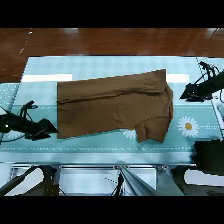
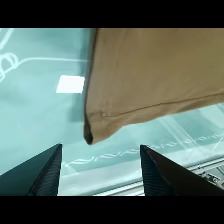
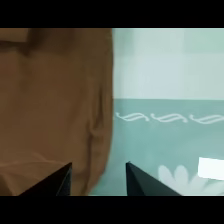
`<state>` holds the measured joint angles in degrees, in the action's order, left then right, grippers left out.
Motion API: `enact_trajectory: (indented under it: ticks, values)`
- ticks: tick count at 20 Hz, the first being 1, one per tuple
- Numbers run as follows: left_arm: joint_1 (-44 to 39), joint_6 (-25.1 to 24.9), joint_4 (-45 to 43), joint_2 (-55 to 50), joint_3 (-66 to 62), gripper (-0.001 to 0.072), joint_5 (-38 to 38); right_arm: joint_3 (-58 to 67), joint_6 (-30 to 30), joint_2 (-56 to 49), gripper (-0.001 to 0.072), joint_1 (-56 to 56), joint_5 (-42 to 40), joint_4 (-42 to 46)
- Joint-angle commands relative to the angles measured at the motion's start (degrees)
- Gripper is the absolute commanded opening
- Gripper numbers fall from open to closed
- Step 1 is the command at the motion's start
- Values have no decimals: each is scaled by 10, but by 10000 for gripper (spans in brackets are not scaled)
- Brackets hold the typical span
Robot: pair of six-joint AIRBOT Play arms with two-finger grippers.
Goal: Fold the shirts.
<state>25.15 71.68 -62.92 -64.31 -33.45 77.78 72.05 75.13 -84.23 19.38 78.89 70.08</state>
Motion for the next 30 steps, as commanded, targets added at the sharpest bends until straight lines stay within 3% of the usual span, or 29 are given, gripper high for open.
enact_trajectory:
  ticks: [1, 7, 10, 11, 12, 15, 19, 20, 26, 30]
  values:
    - [7, -23, 47, 21, 55, 562, -68, -65, -43, 38, 428, 12, -54, -59]
    - [-51, -9, 105, -43, 55, 555, -164, -65, -44, 42, 427, 12, -54, -88]
    - [-71, -4, 114, -110, 47, 433, -169, -65, -48, 42, 429, 12, -30, -86]
    - [-68, -3, 114, -124, 42, 188, -162, -65, -55, 42, 429, 14, -28, -64]
    - [-68, -6, 113, -129, 38, 30, -152, -66, -52, 42, 429, 18, -28, -36]
    - [-68, -19, 111, -124, 23, 20, -139, -91, -47, 52, 429, 67, -16, -14]
    - [-68, -42, 111, -123, 2, 20, -121, -196, -56, 97, 438, 135, -19, -89]
    - [-68, -42, 111, -123, 0, 20, -122, -224, -59, 106, 470, 133, -24, -89]
    - [-68, -42, 111, -123, -1, 20, -115, -316, -68, 110, 478, 63, -85, -107]
    - [-68, -66, 136, -123, -2, 20, -106, -318, -21, 106, 475, -24, -178, -102]
